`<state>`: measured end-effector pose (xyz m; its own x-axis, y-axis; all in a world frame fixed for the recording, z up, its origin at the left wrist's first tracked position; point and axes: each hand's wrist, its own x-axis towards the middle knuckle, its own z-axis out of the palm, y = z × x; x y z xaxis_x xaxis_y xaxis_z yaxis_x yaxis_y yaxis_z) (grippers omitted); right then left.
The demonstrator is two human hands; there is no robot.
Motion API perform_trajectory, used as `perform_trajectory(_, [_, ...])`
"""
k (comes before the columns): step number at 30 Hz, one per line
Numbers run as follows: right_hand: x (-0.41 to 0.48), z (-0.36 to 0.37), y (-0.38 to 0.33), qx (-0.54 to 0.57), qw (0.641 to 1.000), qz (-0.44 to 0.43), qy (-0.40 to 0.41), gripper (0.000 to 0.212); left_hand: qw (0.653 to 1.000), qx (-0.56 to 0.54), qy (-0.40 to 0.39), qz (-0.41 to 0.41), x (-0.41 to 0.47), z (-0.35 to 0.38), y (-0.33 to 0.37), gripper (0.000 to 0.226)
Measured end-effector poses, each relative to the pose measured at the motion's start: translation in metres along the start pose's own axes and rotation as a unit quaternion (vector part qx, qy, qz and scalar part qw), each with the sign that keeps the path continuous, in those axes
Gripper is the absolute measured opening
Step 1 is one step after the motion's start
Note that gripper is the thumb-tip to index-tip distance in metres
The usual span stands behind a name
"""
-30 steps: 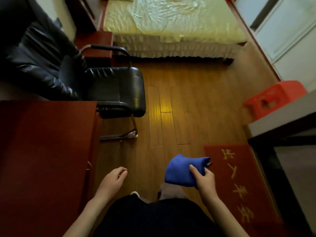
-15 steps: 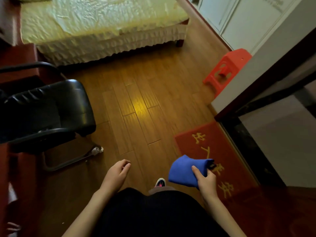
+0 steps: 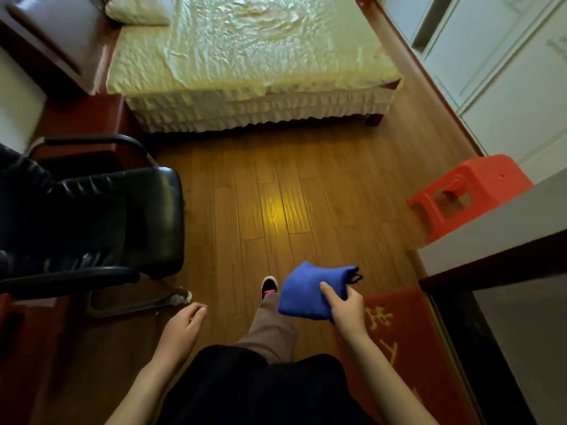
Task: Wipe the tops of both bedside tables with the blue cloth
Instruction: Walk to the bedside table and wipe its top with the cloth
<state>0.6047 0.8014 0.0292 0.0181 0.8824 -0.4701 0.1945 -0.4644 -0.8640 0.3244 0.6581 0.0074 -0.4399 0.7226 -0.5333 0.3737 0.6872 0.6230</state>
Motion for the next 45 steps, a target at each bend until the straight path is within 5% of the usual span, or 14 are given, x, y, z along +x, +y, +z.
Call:
perform_trajectory(10, [0.178,0.053,-0.140,-0.035,0.999,-0.007,-0.041,0.012,0.998,-0.028,0.062,0.006,0.183,-0.061,0.117,0.030])
perform_trajectory(17, [0.301,0.073,-0.220,-0.047,0.998,-0.007,-0.043,0.021,0.996,-0.041,0.074,0.025,0.295,-0.097,0.206,0.028])
perform_trajectory(24, [0.462,0.122,-0.289,-0.085,0.991,-0.011,-0.102,0.029,0.993,-0.057,0.090,-0.043,0.407,-0.100,0.264,0.032])
perform_trajectory(32, [0.579,0.247,-0.401,-0.158,0.949,-0.052,-0.267,0.009,0.962,-0.129,0.169,-0.174,0.463,-0.128,0.304,0.025])
perform_trajectory(45, [0.657,0.488,-0.478,-0.234,0.877,-0.062,-0.414,0.021,0.889,-0.247,0.279,-0.266,0.567,-0.204,0.288,0.025])
